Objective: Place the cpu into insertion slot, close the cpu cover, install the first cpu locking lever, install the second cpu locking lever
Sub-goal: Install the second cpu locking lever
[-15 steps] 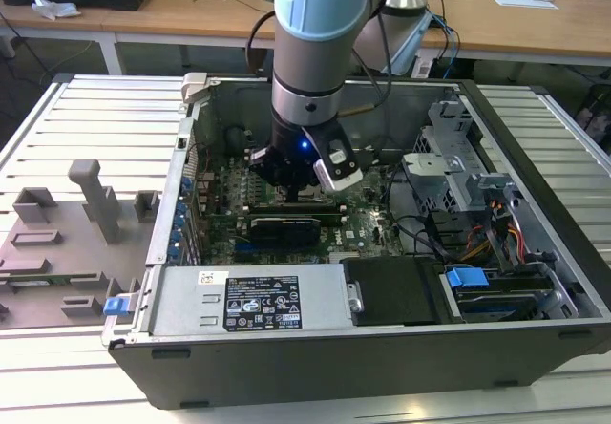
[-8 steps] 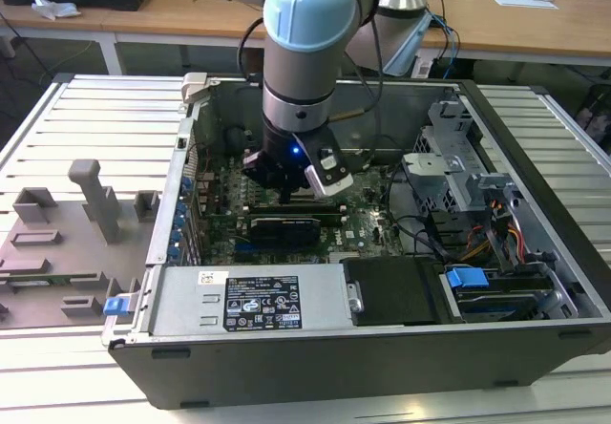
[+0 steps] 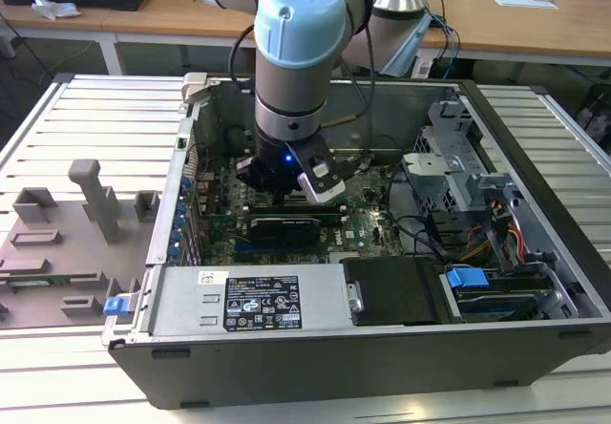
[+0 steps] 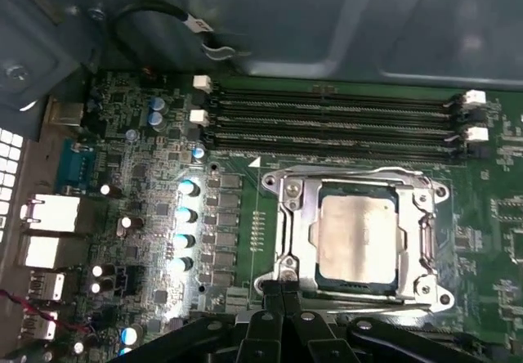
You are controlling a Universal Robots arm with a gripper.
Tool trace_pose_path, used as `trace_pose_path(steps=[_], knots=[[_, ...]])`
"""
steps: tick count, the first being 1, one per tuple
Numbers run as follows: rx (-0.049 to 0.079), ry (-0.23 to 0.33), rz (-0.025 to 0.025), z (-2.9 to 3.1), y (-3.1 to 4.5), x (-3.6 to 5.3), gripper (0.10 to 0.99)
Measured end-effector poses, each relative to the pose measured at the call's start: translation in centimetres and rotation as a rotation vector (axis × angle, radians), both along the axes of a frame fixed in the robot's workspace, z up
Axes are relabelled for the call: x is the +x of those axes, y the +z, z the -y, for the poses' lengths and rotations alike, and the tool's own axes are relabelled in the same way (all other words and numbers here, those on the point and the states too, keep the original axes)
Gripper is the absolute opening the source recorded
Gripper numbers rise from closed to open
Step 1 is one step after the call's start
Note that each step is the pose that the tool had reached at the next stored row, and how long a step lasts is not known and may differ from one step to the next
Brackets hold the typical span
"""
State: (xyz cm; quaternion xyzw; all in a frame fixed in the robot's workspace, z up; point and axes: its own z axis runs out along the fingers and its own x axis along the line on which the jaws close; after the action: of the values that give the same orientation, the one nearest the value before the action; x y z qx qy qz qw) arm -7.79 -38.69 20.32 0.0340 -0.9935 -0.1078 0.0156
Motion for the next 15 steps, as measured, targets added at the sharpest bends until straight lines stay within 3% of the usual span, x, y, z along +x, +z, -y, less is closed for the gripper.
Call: trace_pose_path(steps=[3,7,10,12,15], knots=[[0.031,0.014,-0.0002,0.18,-0.31,-0.44,0.106],[0.037,0.020,-0.0012,0.67,-1.03,-0.45,0.106],[0.042,0.023,0.0006,0.73,-1.07,-0.46,0.106],[0.044,0.024,0.0026,0.70,-0.74,-0.42,0.106],[0.043,0.025,0.0018,0.73,0.54,-0.43,0.106]])
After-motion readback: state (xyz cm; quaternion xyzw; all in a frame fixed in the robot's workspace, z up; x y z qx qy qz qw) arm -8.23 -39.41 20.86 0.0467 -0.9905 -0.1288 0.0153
